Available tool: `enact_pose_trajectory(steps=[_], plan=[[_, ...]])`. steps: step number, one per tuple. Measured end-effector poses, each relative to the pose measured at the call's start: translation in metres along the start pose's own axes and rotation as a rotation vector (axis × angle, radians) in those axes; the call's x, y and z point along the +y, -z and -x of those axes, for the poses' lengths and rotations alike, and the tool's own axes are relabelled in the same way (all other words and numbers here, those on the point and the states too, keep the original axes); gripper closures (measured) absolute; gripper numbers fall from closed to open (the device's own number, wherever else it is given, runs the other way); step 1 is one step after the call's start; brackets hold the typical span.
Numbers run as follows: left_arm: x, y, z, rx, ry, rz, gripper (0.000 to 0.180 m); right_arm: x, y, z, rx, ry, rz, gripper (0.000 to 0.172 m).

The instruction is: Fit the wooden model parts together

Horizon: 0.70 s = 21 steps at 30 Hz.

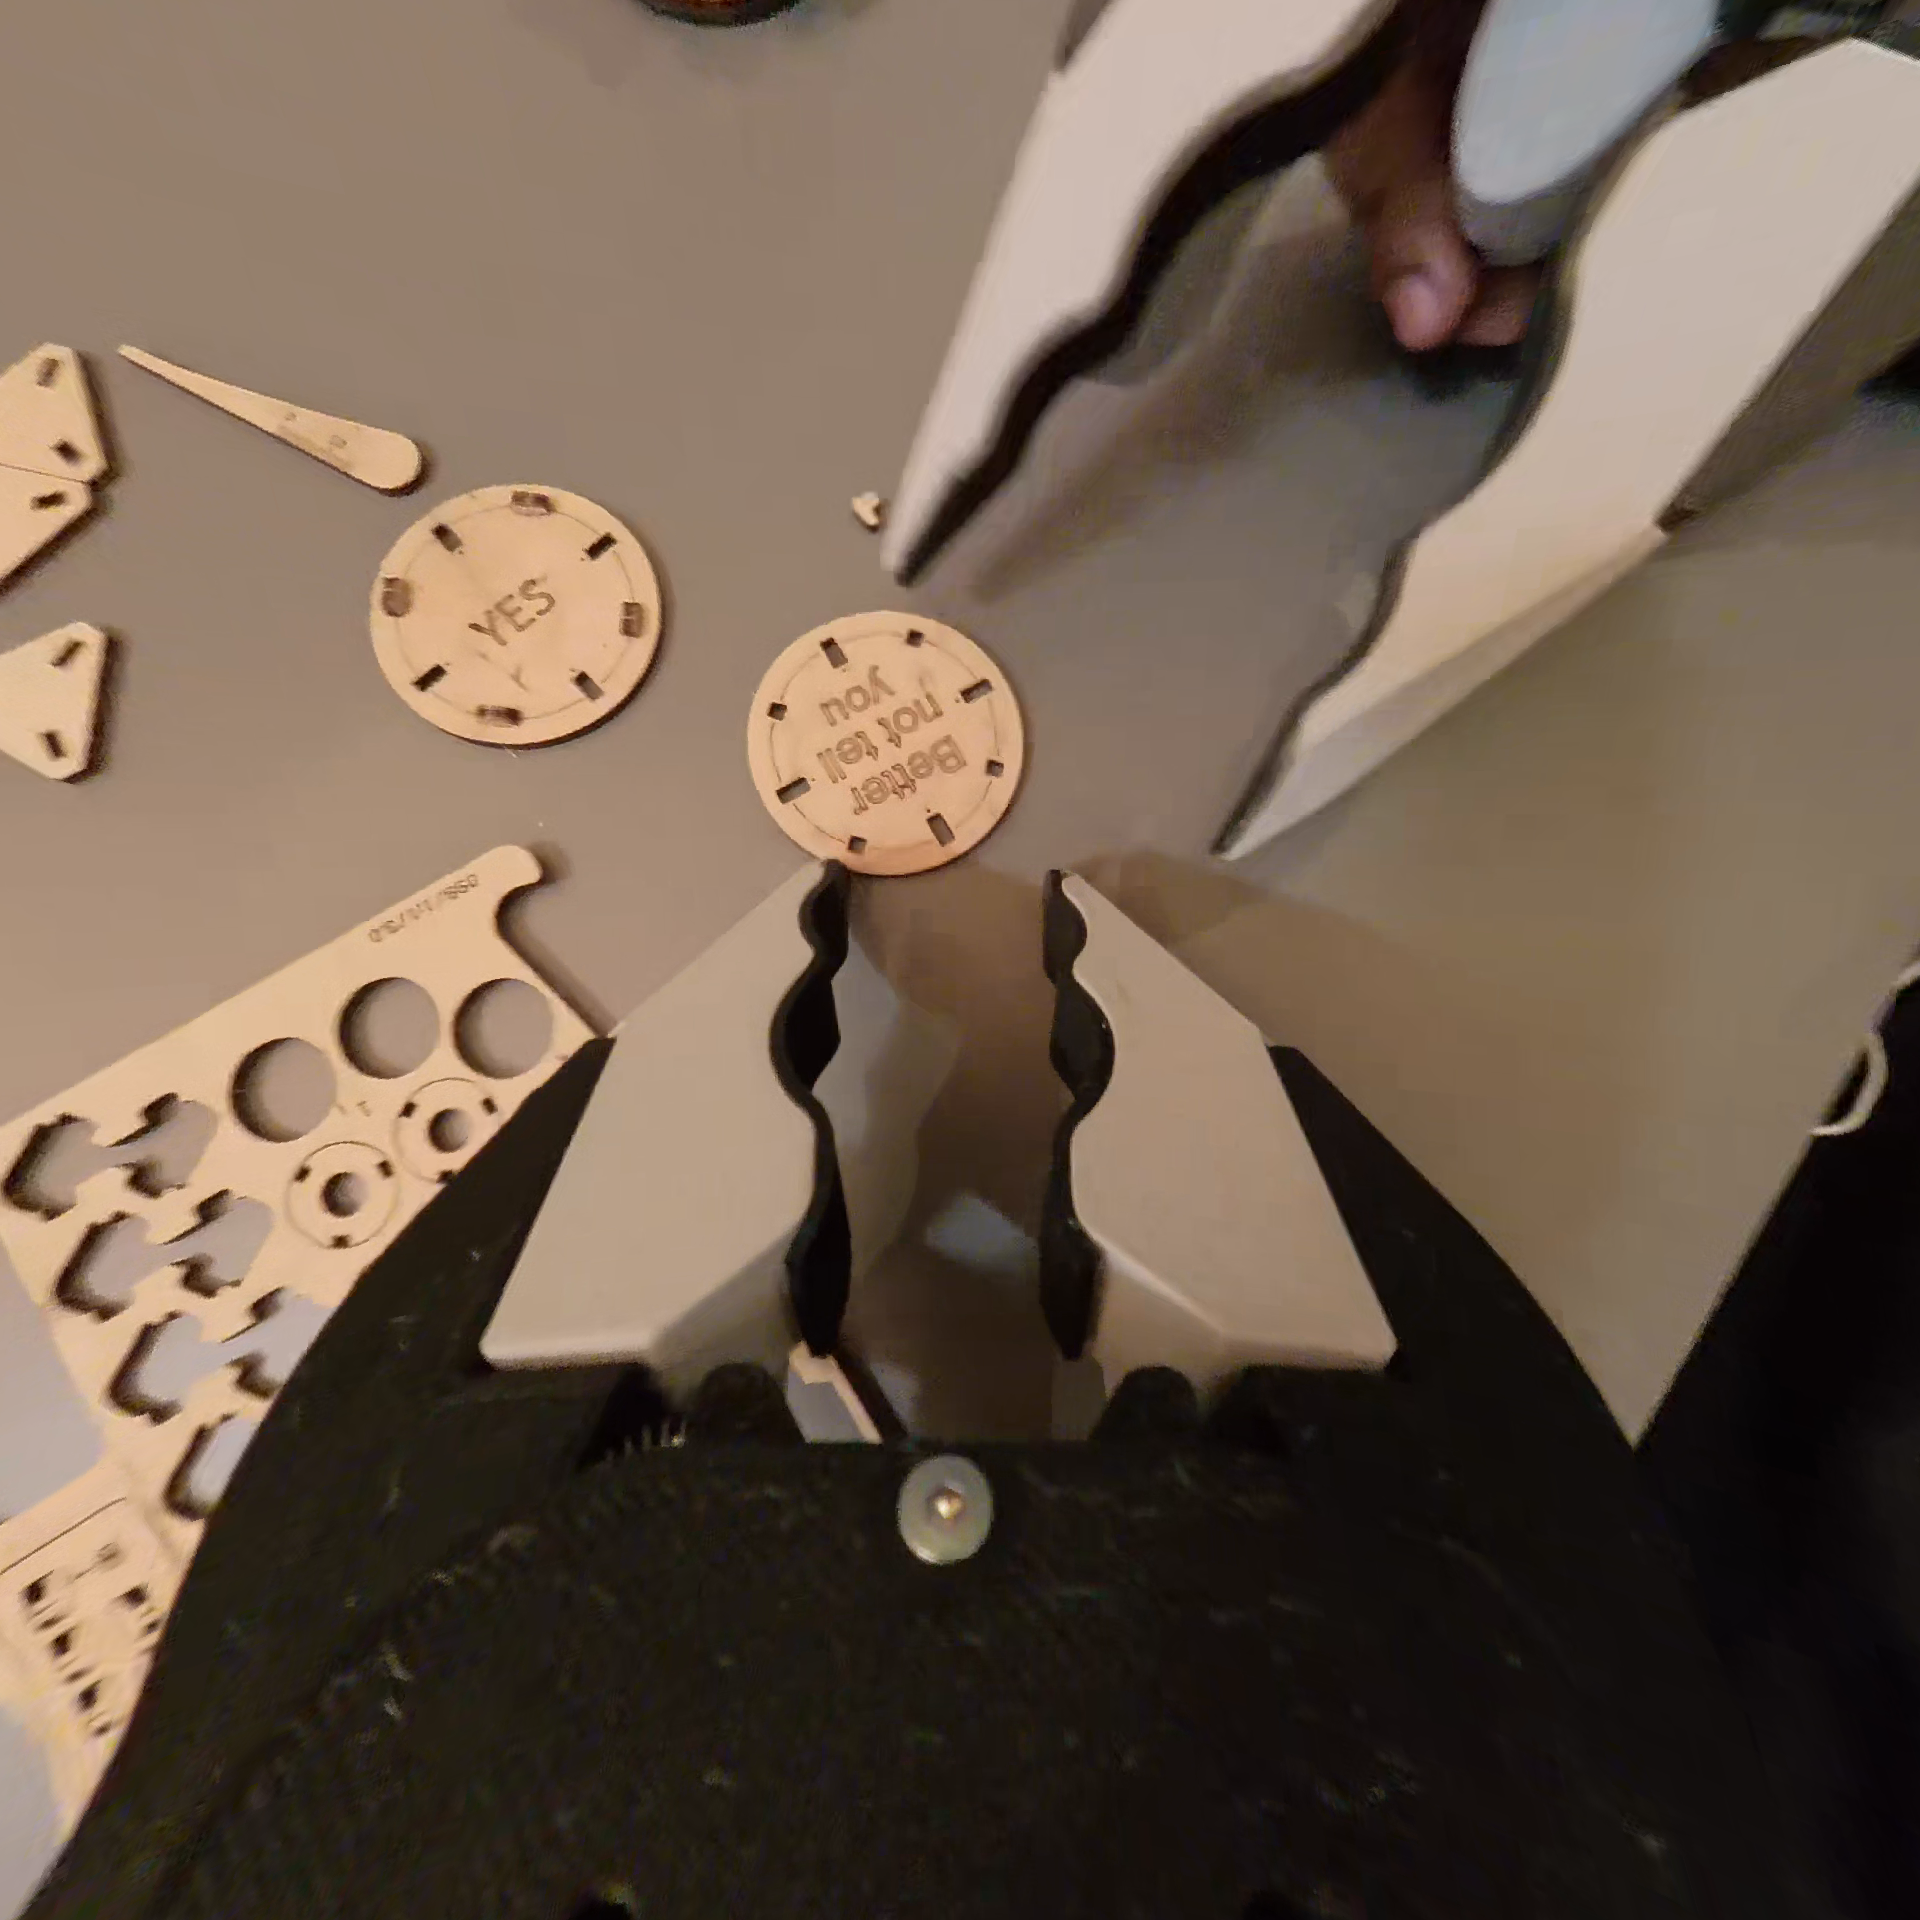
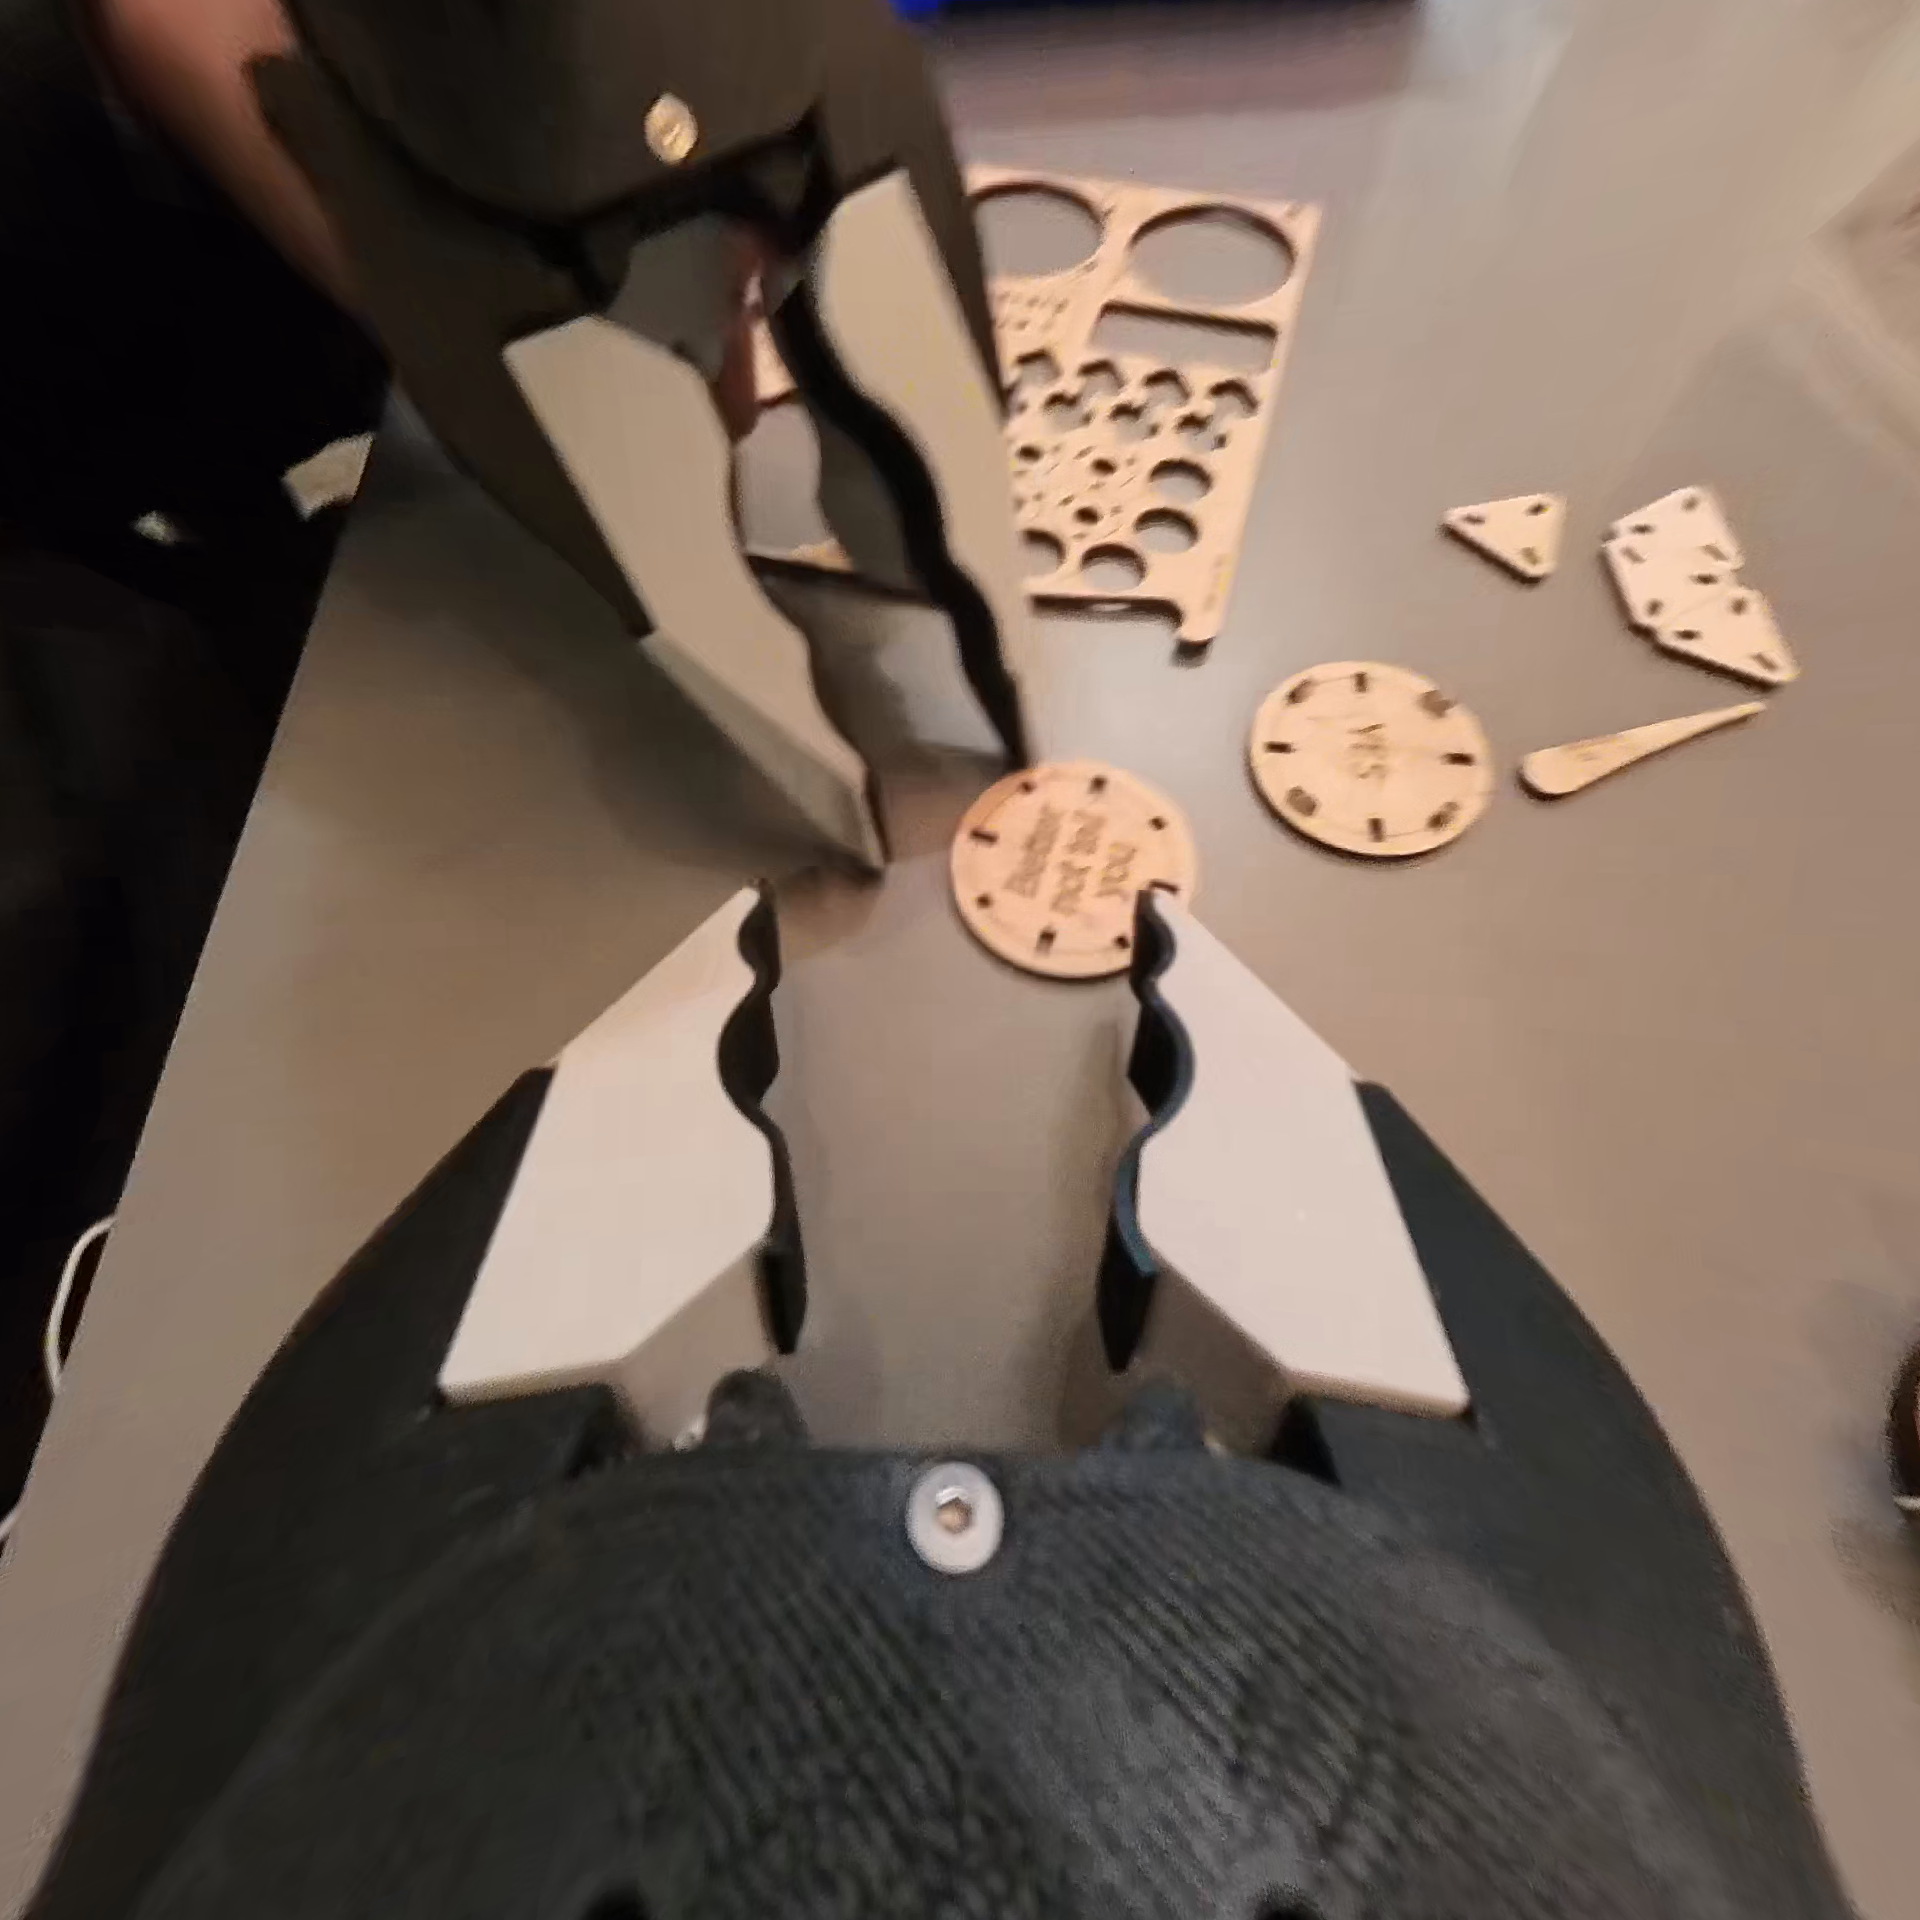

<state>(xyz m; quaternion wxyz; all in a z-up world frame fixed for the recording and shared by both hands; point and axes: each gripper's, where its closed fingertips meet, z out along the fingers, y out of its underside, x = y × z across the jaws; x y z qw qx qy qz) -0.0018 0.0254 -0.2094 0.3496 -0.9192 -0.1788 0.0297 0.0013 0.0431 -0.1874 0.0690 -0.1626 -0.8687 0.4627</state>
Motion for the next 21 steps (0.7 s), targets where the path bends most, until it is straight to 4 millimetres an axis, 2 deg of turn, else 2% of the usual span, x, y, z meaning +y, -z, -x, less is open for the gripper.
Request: enact_pose_trajectory(steps=[2,5,9,11,17,18,20,21], plan=[[-0.001,-0.001,-0.001,0.013,0.014,-0.011,0.146,-0.002,-0.001,-0.009,0.019,-0.045,-0.007,0.092],[-0.002,-0.003,0.005,-0.029,0.004,-0.012,0.151,0.004,-0.006,-0.008,-0.015,-0.099,0.039,0.077],[-0.003,-0.003,0.007,-0.032,0.017,-0.019,0.153,0.010,-0.010,0.003,-0.063,-0.091,0.086,0.077],[-0.004,-0.003,0.011,-0.051,0.009,-0.020,0.150,0.012,-0.007,0.007,-0.070,-0.088,0.087,0.082],[-0.006,-0.005,0.006,-0.039,-0.018,-0.030,0.148,0.017,0.005,0.005,-0.106,-0.149,0.091,0.099],[-0.006,-0.005,0.007,-0.043,-0.018,-0.031,0.147,0.018,0.008,0.008,-0.131,-0.150,0.094,0.105],[-0.005,-0.003,0.011,-0.060,-0.011,-0.035,0.148,0.011,0.018,0.030,-0.293,-0.157,0.065,0.144],[-0.005,-0.003,0.011,-0.058,-0.010,-0.036,0.148,0.005,0.021,0.033,-0.326,-0.180,0.035,0.138]])
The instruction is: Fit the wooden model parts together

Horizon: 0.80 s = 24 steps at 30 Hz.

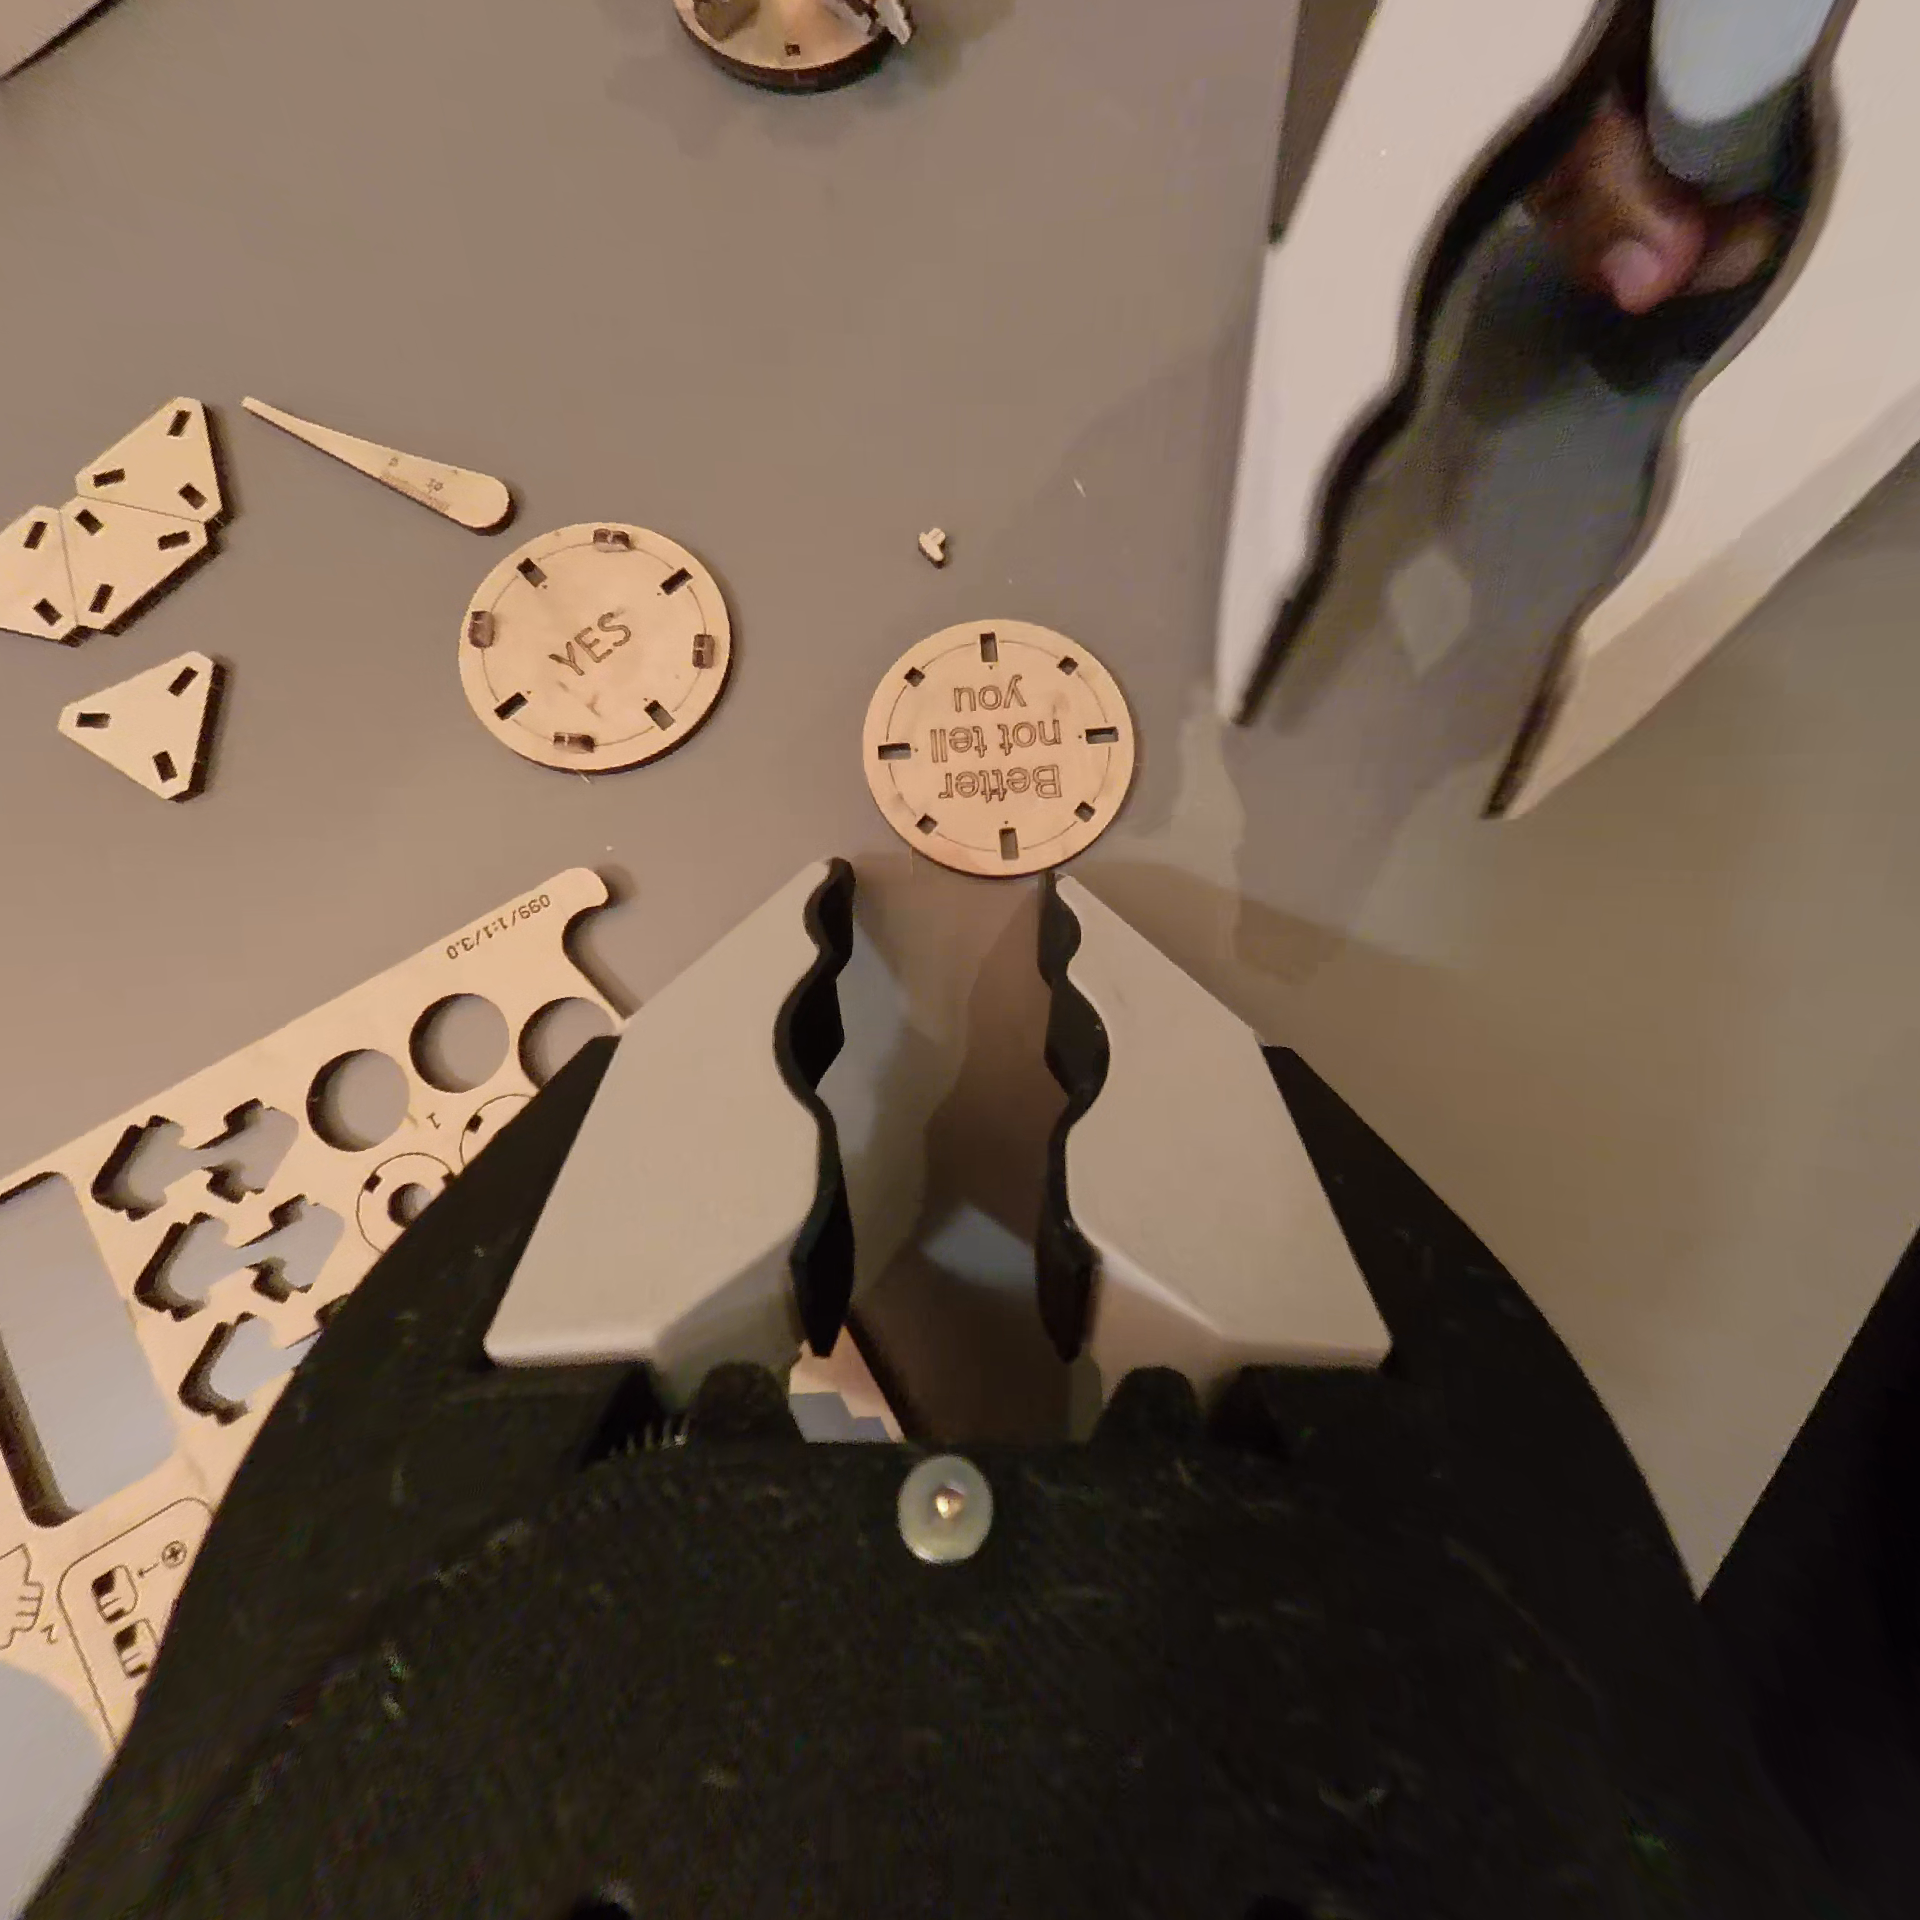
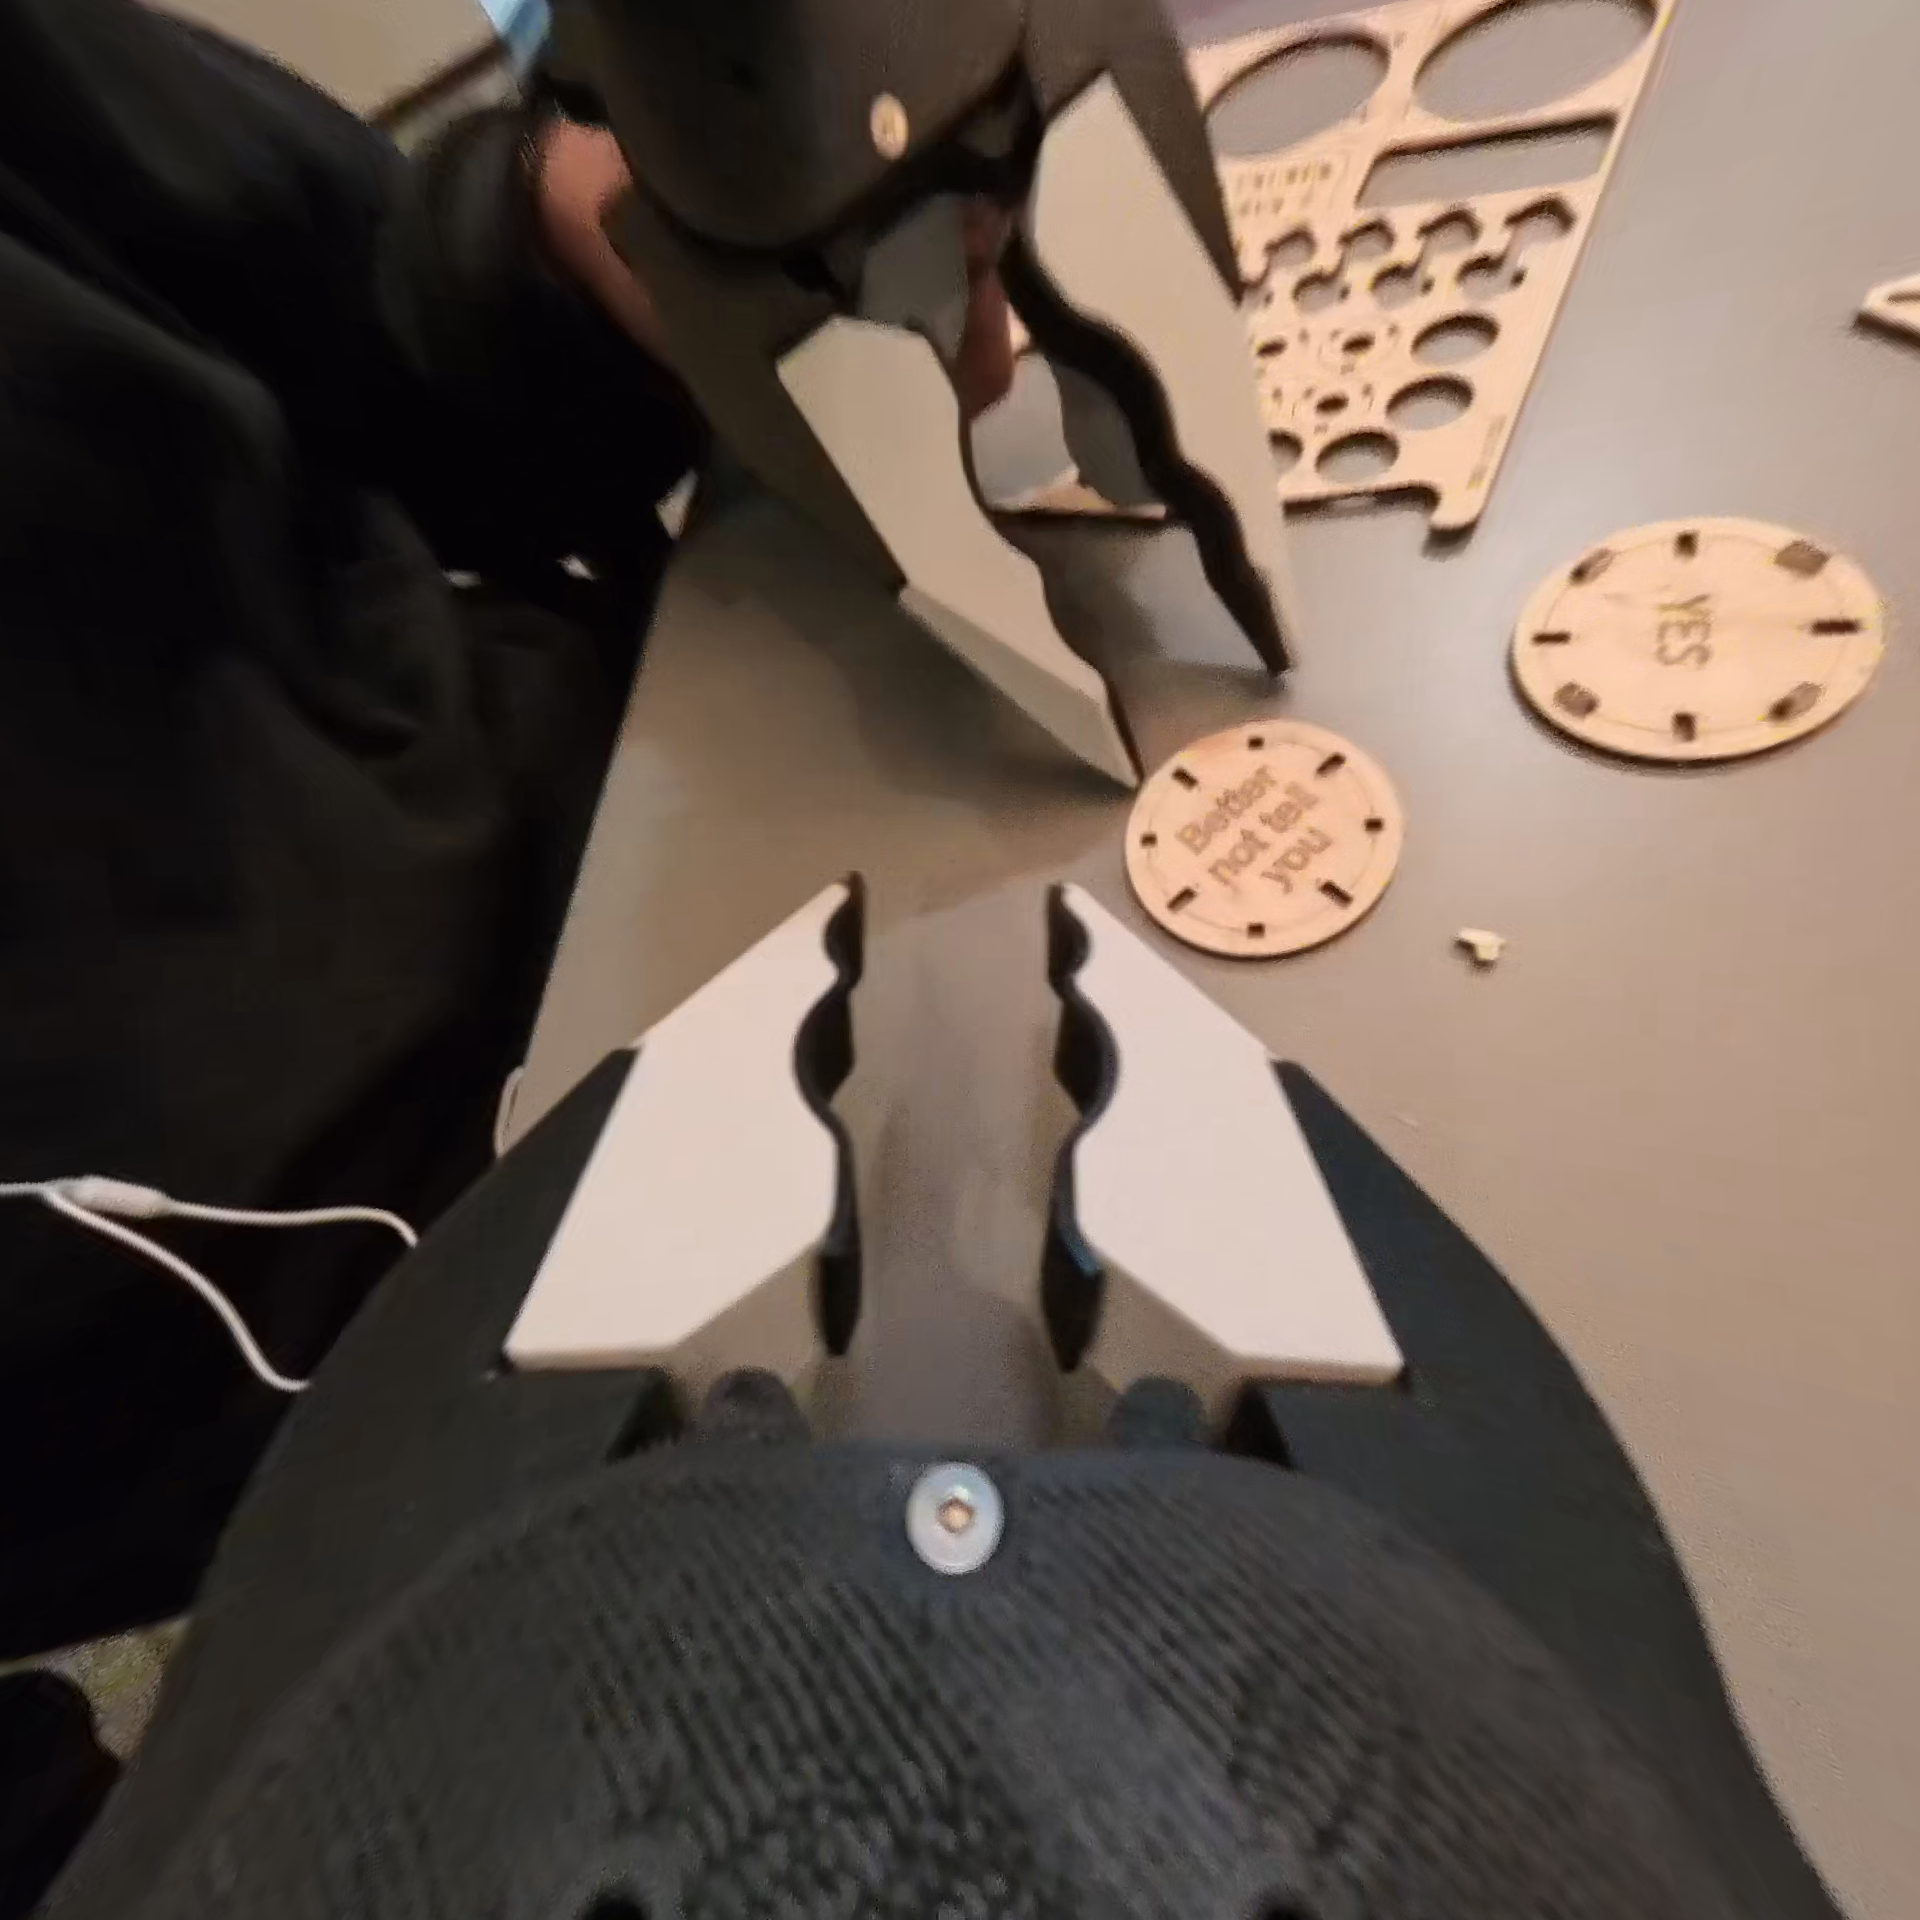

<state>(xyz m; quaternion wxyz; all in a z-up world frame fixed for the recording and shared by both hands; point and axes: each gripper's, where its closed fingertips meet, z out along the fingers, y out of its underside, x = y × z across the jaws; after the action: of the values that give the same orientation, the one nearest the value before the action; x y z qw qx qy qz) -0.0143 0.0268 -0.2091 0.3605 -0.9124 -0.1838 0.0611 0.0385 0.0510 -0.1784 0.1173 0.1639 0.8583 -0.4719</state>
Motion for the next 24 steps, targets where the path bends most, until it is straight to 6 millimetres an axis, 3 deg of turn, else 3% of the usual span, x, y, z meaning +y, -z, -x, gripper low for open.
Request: enact_pose_trajectory(steps=[4,7,14,16,20,24], plan=[[-0.002,0.002,-0.009,0.066,0.019,-0.019,0.150,-0.027,0.014,-0.025,0.132,-0.003,-0.189,0.096],[-0.003,0.000,-0.018,0.105,0.025,-0.026,0.146,-0.026,0.009,-0.037,0.198,0.028,-0.180,0.081],[-0.004,-0.005,-0.012,0.042,-0.002,-0.020,0.142,-0.005,-0.016,-0.049,0.252,0.038,0.030,0.078],[-0.005,-0.006,-0.010,0.037,0.005,-0.024,0.143,-0.003,-0.018,-0.044,0.234,0.052,0.042,0.086],[-0.004,-0.006,-0.007,0.036,0.009,-0.016,0.138,0.002,-0.011,-0.035,0.198,0.021,0.034,0.082],[-0.003,-0.003,0.001,-0.008,-0.003,-0.011,0.138,0.018,0.006,-0.020,0.120,-0.012,0.073,0.098]])
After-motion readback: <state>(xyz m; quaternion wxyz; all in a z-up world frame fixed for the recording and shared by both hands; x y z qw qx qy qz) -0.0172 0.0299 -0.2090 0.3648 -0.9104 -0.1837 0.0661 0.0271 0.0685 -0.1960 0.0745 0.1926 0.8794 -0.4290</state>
